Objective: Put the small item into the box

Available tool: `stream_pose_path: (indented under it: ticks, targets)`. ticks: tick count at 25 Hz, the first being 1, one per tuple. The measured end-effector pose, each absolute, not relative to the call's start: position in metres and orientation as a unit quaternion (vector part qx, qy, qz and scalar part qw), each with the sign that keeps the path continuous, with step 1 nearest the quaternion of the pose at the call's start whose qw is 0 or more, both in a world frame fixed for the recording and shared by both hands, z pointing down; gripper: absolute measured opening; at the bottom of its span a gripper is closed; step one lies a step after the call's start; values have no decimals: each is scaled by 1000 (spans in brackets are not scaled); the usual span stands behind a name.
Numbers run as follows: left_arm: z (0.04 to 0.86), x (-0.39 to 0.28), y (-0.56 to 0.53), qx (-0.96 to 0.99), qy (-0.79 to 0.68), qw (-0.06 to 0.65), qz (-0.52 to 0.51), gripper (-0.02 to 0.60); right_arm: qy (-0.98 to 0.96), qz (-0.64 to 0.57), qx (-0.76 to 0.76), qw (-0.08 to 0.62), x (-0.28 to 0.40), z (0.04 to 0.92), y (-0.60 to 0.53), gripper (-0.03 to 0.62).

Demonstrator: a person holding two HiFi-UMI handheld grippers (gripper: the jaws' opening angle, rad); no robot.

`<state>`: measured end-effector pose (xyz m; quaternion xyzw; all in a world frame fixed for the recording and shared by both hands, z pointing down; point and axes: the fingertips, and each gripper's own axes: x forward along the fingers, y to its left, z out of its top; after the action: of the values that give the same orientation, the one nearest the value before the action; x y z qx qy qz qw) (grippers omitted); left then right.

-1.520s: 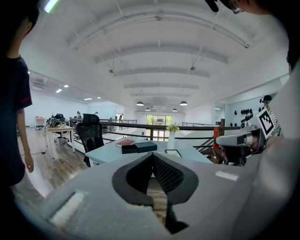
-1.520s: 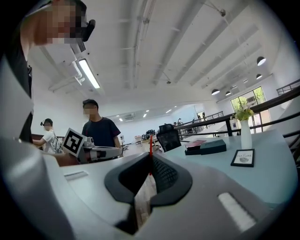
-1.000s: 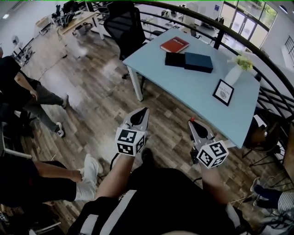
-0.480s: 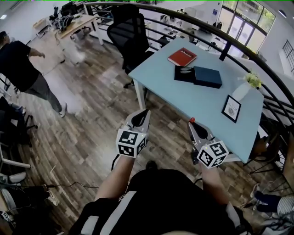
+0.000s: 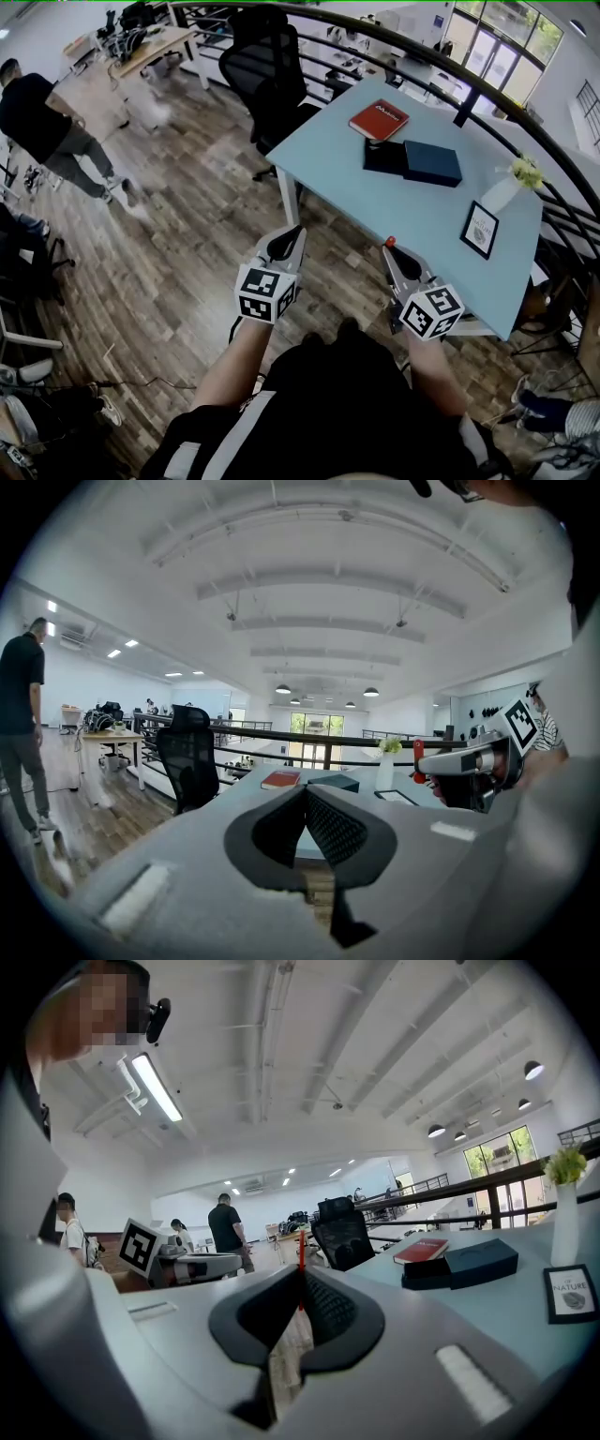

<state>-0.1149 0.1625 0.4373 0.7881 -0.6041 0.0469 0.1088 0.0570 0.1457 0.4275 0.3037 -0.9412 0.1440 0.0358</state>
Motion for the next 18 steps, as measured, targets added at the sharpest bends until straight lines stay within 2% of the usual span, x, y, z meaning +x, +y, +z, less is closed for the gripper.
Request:
stream_pose_path:
  ticks: [10,18]
  targets:
    - [458,-104,73,788,-597,129,77,3,-939,170,299,22,63,443,55,12]
    - [459,-73,-58,795,-584,140,85,3,-932,164,323,30,110,452,-83,12]
